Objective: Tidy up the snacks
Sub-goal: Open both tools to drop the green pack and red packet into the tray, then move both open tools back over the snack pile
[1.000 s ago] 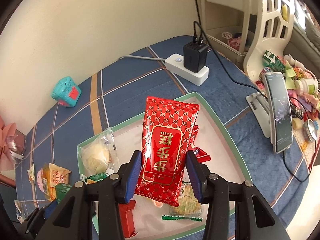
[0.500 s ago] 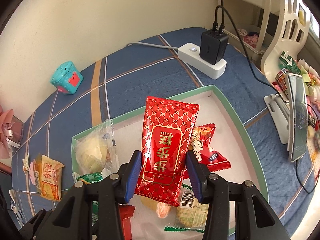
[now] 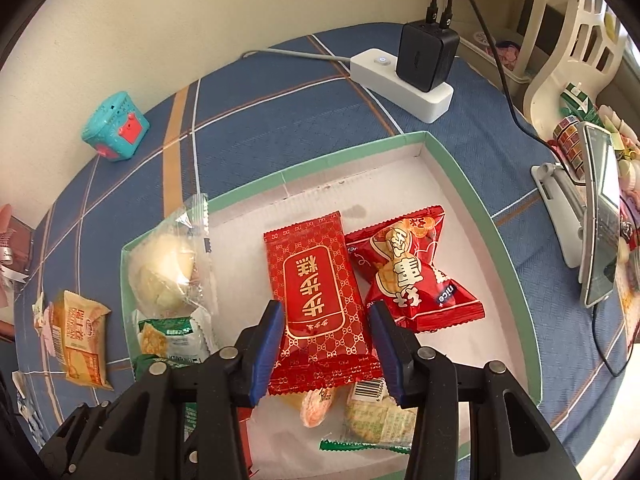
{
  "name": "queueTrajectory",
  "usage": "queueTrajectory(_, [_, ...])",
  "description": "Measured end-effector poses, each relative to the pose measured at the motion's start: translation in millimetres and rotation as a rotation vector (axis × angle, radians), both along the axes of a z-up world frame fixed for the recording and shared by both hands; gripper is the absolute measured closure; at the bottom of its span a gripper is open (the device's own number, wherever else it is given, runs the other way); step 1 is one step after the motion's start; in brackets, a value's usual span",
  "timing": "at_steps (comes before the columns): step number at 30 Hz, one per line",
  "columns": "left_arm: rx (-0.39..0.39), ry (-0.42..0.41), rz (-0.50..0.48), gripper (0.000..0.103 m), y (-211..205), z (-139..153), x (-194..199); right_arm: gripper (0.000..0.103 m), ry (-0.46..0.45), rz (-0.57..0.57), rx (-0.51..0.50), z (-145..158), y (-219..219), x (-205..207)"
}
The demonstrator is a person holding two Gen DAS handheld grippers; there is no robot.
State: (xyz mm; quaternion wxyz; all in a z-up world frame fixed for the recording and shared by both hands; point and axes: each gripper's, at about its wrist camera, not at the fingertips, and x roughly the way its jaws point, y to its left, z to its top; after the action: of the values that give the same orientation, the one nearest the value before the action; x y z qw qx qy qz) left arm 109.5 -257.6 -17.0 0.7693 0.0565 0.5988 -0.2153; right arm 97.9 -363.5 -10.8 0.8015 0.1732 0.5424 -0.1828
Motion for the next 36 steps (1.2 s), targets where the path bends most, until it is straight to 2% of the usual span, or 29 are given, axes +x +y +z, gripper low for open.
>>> queueTrajectory(3, [-0.002,0.007,-0.005,0.033,-2,-1,1,0.052,0.007,0.003,-0.004,0,2,0])
queueTrajectory(5, [-0.003,0.011,-0.009,0.031,-2,-2,1,0.043,0.016,0.008,-0.009,0,3,0])
queueTrajectory(11, [-0.014,0.011,-0.021,0.028,-2,3,0,0.036,0.013,0.011,-0.022,7,5,-1])
queueTrajectory(20, [-0.059,-0.002,-0.009,0.027,11,18,1,0.034,-0.050,-0.005,-0.063,35,7,-8])
queueTrajectory(28, [-0.133,-0.027,0.106,0.027,51,34,14,0.035,-0.095,-0.021,-0.085,54,7,-17])
queueTrajectory(36, [-0.154,-0.062,0.248,0.027,103,40,27,0.035,-0.072,0.002,-0.091,48,15,-14])
